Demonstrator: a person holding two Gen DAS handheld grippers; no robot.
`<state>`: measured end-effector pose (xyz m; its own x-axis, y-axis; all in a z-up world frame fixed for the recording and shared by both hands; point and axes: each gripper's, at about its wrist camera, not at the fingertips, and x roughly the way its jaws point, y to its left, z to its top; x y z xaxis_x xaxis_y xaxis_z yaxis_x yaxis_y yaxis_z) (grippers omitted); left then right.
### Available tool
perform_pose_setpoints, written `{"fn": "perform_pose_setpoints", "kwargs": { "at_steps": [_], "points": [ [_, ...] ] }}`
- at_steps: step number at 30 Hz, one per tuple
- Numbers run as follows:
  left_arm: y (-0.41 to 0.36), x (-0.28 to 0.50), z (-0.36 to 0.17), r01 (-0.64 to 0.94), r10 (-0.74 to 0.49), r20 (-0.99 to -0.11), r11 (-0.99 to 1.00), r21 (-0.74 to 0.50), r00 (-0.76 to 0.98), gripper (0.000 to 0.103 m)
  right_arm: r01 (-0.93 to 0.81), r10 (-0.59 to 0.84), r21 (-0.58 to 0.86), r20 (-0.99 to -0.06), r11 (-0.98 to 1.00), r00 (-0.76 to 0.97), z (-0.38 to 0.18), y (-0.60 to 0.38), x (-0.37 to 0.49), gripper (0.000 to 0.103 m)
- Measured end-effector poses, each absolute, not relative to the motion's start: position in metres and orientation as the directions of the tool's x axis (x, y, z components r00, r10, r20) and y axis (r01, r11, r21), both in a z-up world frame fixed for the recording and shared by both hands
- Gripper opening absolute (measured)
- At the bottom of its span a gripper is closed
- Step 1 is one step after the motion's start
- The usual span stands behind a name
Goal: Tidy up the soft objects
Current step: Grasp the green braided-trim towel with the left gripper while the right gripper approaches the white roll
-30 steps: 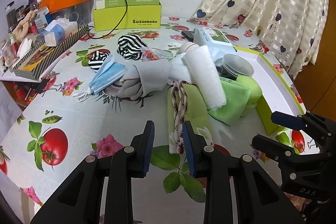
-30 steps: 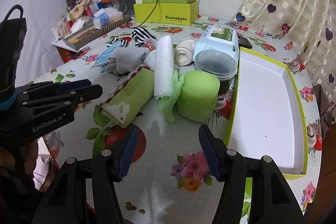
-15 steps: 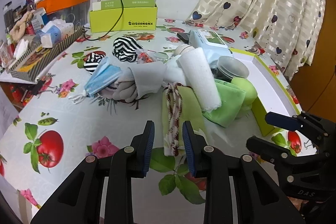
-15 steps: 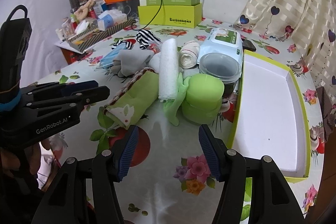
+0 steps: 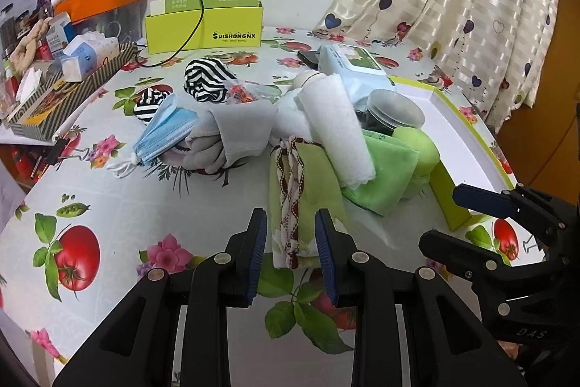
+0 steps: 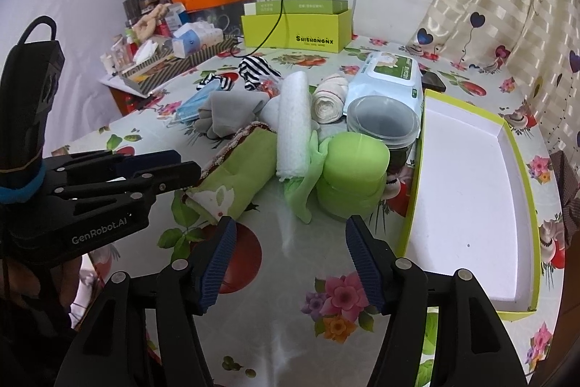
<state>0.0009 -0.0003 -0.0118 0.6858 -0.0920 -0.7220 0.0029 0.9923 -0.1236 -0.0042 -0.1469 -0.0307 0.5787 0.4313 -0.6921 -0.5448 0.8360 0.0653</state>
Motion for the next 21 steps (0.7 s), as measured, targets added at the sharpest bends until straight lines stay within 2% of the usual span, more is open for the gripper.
{"fn": "perform_pose_setpoints", "kwargs": {
  "at_steps": [21],
  "points": [
    [0.001,0.012,-0.010,0.005,-0.116,-0.717,0.988,-0.155,0.687,0.029,-0.563,0.453,0.077,-0.686,0.823,0.569,-0.033,-0.149,0.002,0.067]
  ]
}}
